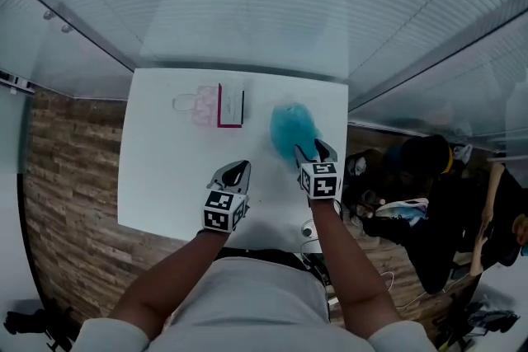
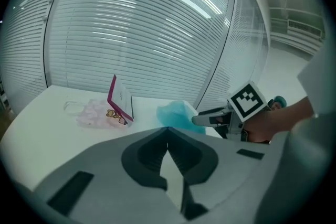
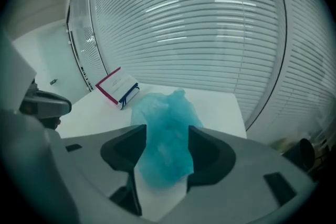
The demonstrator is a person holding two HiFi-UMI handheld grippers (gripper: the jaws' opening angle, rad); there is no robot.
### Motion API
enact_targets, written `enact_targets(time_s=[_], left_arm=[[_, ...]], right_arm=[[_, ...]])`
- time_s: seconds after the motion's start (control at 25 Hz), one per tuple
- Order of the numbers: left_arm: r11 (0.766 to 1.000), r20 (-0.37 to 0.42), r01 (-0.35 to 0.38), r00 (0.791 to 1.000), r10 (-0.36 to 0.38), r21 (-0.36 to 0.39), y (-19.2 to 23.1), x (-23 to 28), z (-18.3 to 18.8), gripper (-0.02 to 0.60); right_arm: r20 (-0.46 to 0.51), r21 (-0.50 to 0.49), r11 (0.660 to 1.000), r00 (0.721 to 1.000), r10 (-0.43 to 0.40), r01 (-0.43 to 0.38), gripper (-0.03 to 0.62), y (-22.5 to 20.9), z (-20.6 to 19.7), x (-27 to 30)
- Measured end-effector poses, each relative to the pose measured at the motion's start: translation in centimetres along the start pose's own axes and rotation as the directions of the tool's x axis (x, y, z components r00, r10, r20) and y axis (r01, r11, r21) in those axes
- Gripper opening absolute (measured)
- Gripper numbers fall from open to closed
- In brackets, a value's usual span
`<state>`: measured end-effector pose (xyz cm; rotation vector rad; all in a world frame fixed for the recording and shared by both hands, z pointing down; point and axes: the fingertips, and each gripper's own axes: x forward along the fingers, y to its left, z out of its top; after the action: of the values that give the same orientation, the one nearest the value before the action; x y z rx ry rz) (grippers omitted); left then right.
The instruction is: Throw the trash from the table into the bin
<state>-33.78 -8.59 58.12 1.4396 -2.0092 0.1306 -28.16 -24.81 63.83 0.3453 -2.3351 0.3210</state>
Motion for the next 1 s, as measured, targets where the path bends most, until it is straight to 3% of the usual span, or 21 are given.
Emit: enact_targets(time_s=[0.36,0.72,0.92,1.0], left_arm=[[0.999,-0.041,-0.029,0.999,0.028,-0.032,0.3,2.6,-1.9,0.005],[0.997,-0.047,-0.045,0.998,0.042,-0.057,-0.2,2.7,-3.0,0.005],[0.996,-0.052,-0.059,0.997,0.055,-0.067,-0.1,1.9,-3.5,0.005],[0.995,-0.054,-0.067,0.997,0.064,-0.07,0.0,1.5,-3.6,0.005]], right_arm=[[-0.159,0.05,0.999,0.987,-0.002,0.01,0.239,-2.9,-5.1,3.7],[-0.122,-0.022,0.998,0.991,-0.055,0.053,0.233,-3.2,-5.6,3.9],[-0.092,-0.036,0.997,0.993,-0.074,0.071,0.158,-3.2,-5.4,4.1],[-0.094,-0.052,0.996,0.993,-0.071,0.067,0.046,-3.0,-5.3,4.0]])
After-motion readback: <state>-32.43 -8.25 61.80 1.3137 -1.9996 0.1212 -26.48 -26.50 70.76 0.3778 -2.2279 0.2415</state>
